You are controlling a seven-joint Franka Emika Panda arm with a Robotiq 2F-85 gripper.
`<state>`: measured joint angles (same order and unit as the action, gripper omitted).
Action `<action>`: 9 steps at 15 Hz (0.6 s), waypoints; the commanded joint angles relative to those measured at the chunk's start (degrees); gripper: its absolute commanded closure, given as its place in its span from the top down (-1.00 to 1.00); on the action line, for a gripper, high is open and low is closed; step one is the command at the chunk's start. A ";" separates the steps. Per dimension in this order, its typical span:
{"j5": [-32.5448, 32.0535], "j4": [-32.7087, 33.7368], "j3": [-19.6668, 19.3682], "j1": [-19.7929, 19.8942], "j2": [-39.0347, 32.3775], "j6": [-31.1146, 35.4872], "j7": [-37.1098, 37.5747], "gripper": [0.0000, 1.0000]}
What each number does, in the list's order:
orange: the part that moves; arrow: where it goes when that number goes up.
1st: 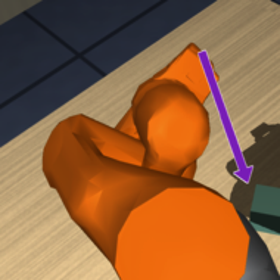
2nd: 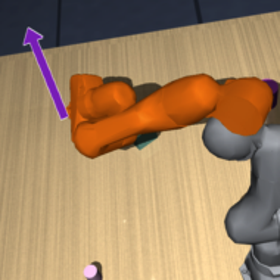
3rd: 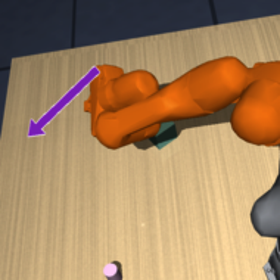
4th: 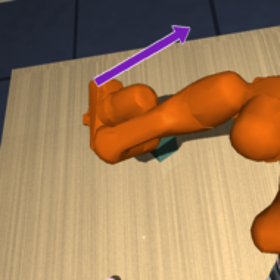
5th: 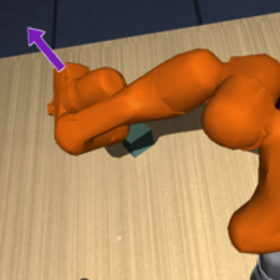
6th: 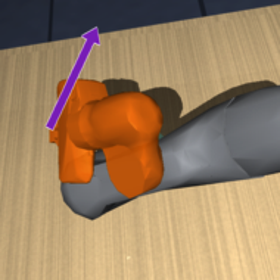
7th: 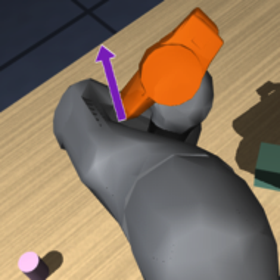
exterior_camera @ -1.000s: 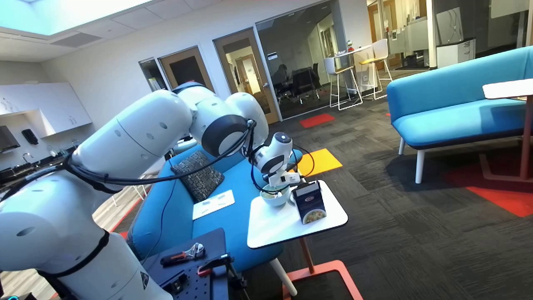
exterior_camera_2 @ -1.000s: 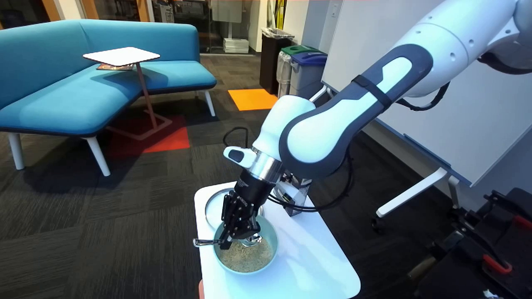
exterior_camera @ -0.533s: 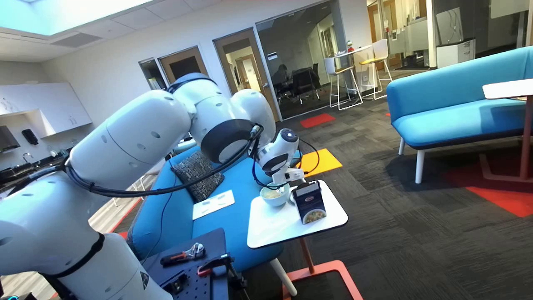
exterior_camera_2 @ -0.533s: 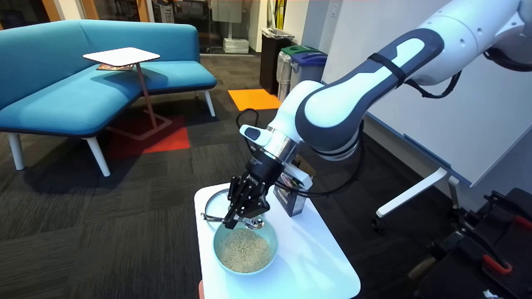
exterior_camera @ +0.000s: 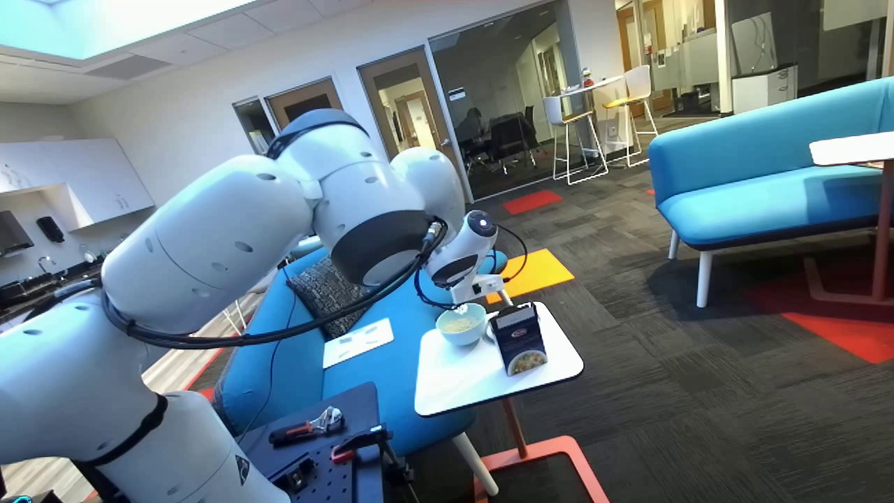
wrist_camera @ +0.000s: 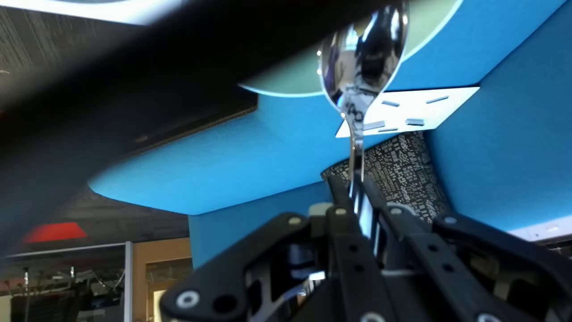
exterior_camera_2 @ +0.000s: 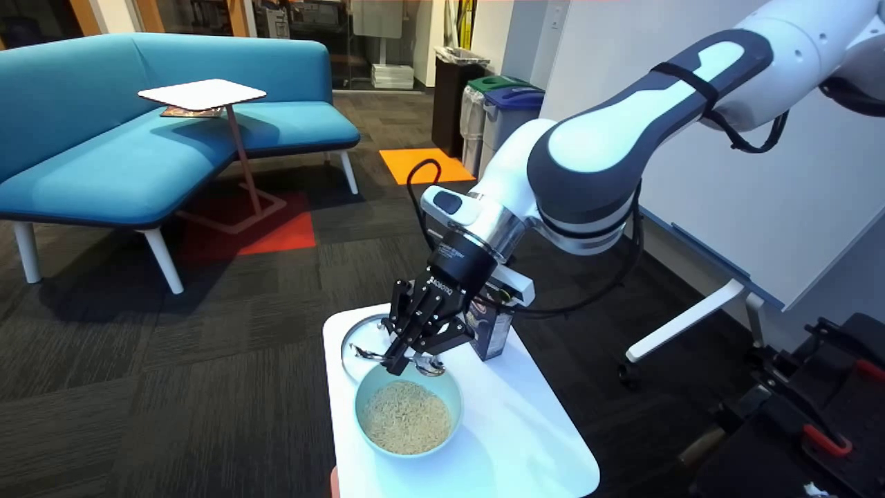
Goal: Remove the silver spoon from the bowl and put it on the table.
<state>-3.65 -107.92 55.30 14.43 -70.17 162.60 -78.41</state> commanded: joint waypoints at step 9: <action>2.46 0.22 10.13 11.17 -12.25 -13.76 -19.68 -0.95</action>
<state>-3.04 -108.88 63.41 23.56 -78.81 152.61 -93.47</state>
